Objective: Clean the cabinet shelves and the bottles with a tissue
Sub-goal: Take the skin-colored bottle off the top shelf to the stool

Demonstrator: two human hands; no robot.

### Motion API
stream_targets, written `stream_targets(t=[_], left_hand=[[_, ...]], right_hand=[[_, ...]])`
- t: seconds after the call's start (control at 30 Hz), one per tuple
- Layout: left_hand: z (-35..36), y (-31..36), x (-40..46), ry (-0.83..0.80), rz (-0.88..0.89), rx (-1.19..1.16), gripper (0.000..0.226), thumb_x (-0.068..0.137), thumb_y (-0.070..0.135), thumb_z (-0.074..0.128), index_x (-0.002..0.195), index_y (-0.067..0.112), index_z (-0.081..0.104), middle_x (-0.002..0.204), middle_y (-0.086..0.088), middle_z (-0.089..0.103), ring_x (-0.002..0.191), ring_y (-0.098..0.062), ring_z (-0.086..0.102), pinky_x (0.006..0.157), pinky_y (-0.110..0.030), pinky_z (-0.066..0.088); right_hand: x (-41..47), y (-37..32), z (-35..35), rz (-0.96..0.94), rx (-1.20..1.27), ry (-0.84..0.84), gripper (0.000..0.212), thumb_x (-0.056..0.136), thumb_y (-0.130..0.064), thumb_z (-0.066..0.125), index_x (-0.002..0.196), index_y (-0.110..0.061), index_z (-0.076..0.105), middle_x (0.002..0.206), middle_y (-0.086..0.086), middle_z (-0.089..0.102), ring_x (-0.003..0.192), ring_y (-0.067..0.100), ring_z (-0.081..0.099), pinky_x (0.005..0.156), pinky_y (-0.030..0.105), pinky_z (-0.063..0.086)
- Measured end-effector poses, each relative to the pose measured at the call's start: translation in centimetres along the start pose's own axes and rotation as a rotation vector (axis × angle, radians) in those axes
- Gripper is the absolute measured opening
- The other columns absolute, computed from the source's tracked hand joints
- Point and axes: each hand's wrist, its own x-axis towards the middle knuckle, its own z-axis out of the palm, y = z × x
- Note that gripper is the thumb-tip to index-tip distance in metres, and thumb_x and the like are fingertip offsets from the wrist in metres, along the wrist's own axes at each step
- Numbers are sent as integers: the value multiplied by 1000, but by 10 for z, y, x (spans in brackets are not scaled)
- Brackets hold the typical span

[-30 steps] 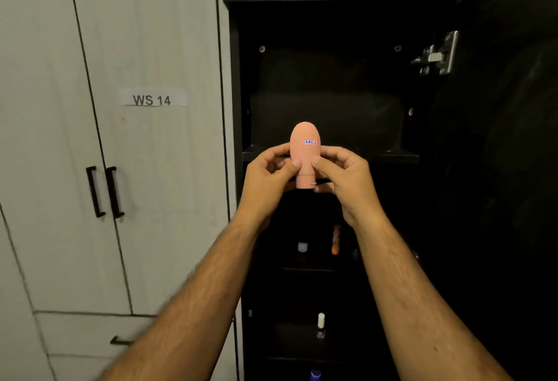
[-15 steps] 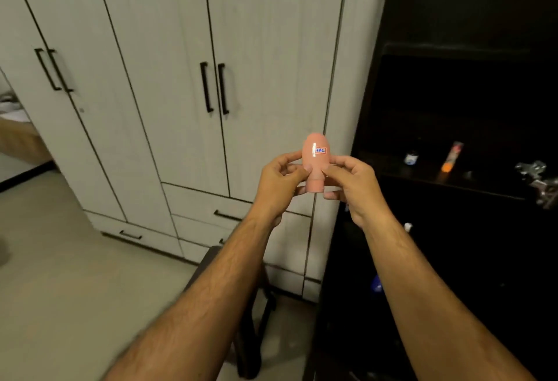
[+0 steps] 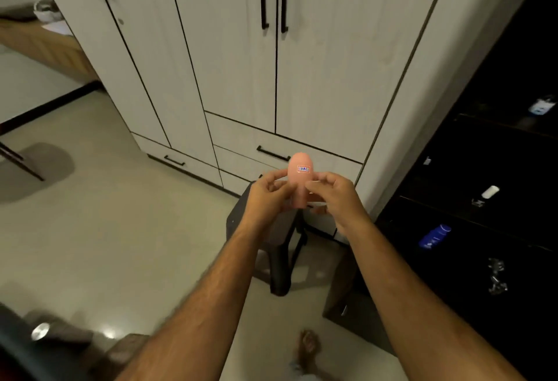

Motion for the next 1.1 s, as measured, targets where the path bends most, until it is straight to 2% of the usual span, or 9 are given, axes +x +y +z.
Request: stream_targets(t=[0.13,0.3,0.4,0.53,0.6,0.73,0.83,0.9,1.1], left_hand=[[-23,-28,26,41,-88,17,35,93,10,61,127,14,56,102,-10,71,91,-20,72,69,-27,58],[-45,-58,68,95,-175,60,31,93,15,61,124,19,59,99,-5,72,90,-19,72,79,-38,59],[-54,-73,89,120,-228,57,30,93,11,60,123,15,61,101,-11,71,90,-23,72,70,-32,59],[-65,-94,112,161,-313,50,28,92,6,61,120,13,62,104,-13,70,87,-21,72,61,-24,56],[-71,-106,126,167,-349,69,27,93,7,61,119,14,63,106,-12,70,88,-22,71,62,-25,56],[-87,-128,160,133,-391,141,25,92,9,60,114,22,65,112,-9,69,97,-27,69,77,-41,60],[-99,-141,188,107,-415,182,25,93,13,61,113,28,62,107,-3,70,93,-19,71,78,-36,60],[-110,-151,206,98,-454,179,27,93,15,61,118,25,60,104,0,70,90,-17,71,77,-34,60],[-142,-190,266,25,-553,219,29,92,12,61,120,19,60,106,-3,70,91,-19,70,80,-40,59]], right_hand=[[32,27,21,79,14,-51,23,91,-20,66,114,-14,65,100,4,73,86,17,71,61,28,55],[79,57,38,163,10,-103,21,90,-20,67,111,-15,67,97,1,73,90,18,71,64,29,53],[106,79,46,225,14,-119,20,89,-21,68,109,-17,68,97,2,74,94,23,71,69,33,53],[130,97,56,318,19,-130,16,91,-19,67,107,-19,66,96,1,74,81,14,73,60,26,55],[144,107,62,343,10,-128,16,90,-19,67,106,-20,65,98,0,73,81,13,73,59,26,56],[173,123,74,378,10,-103,19,91,-19,67,110,-18,64,98,-4,70,82,13,70,59,25,57],[196,136,88,418,11,-56,22,91,-21,67,112,-16,64,101,0,70,87,15,69,59,27,57],[213,148,100,453,-5,-20,22,90,-22,68,111,-17,64,106,4,70,92,21,69,60,28,55],[259,180,133,563,-5,104,18,91,-16,66,108,-18,63,104,3,68,87,20,69,60,27,55]])
